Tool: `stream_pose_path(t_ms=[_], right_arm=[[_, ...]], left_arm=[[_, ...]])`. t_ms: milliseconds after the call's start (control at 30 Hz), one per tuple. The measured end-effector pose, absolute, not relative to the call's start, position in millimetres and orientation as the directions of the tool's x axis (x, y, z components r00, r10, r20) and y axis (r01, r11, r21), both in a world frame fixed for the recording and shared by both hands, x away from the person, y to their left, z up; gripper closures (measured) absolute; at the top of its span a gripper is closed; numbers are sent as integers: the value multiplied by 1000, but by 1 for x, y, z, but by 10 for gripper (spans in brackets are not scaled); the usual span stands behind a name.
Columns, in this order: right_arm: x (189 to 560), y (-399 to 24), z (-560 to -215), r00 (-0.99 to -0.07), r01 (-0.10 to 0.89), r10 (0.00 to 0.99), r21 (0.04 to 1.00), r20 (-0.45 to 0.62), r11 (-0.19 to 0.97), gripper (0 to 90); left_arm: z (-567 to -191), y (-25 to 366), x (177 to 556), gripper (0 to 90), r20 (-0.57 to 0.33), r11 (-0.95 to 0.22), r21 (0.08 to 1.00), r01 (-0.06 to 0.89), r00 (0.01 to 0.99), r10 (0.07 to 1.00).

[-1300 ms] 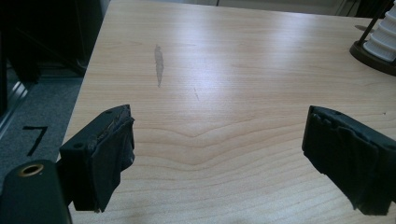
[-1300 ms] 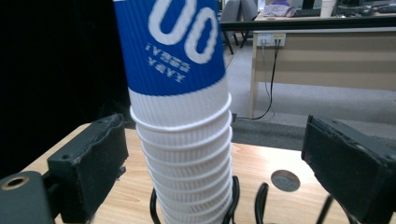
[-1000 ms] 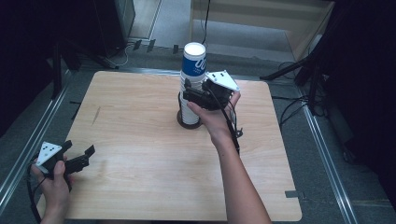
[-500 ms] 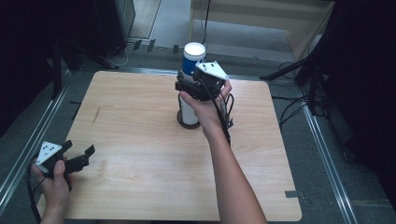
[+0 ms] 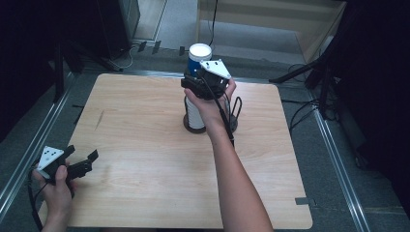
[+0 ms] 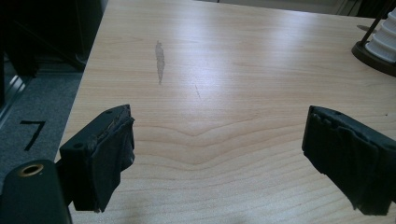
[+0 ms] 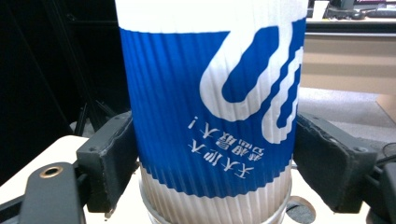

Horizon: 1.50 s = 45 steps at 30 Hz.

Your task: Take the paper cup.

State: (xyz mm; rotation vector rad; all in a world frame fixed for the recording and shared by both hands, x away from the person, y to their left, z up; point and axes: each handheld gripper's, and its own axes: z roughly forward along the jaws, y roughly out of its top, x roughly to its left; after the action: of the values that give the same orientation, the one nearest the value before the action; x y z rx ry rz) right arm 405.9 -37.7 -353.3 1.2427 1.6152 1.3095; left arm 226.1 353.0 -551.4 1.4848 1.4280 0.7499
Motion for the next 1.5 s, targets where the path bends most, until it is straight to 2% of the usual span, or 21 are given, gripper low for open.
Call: stream_pose_path(t_ms=[500,633,800,1000,1267,1500], right_arm=[[403,-41,-348,-301,199,953,980,40,22,204],[410,-39,-350,-307,250,949,968,69,11,154],[417,-38,-353,-300,285,949,958,91,-2,160],[415,-35,-352,-296,248,954,968,35,42,187],[411,-41,-336,-316,205,945,979,84,-18,199],[403,-42,-319,-301,138,953,990,46,-4,202]], left_arm=[[-551,353,226,100,-160,86,903,421,144,976],[-551,353,226,100,-160,85,903,421,145,976],[-551,353,227,99,-164,90,903,420,143,976],[-551,353,227,99,-163,89,903,420,144,976],[-551,353,226,100,-163,88,904,417,146,976],[-551,353,227,100,-164,91,906,412,144,976]])
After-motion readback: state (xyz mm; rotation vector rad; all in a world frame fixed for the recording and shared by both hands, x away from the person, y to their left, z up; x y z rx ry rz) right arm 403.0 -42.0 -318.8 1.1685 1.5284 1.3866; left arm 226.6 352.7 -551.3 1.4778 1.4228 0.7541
